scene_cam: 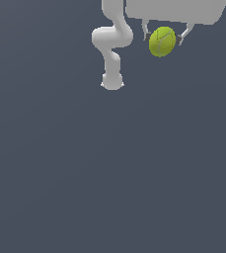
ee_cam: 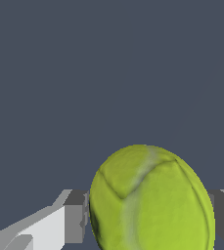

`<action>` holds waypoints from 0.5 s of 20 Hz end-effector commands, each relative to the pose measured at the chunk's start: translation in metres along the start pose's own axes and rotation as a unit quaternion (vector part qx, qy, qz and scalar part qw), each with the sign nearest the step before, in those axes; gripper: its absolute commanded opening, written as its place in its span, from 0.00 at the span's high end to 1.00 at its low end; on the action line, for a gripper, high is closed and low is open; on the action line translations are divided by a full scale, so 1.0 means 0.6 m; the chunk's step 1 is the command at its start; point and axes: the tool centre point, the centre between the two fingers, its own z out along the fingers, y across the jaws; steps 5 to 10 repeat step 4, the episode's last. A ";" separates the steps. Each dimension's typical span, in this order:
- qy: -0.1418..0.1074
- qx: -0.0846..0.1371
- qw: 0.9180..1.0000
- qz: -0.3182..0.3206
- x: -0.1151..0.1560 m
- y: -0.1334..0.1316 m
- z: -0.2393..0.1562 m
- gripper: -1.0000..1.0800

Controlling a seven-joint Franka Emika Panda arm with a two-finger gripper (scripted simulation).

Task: Pick up the object and move it to a goal position.

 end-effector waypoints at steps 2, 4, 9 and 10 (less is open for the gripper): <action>0.000 0.000 1.000 0.000 0.001 -0.001 -0.004 1.00; 0.000 0.000 1.000 0.000 0.001 -0.001 -0.003 1.00; 0.000 0.000 1.000 0.000 0.001 -0.001 -0.003 1.00; 0.000 0.000 1.000 0.000 0.001 -0.001 -0.003 1.00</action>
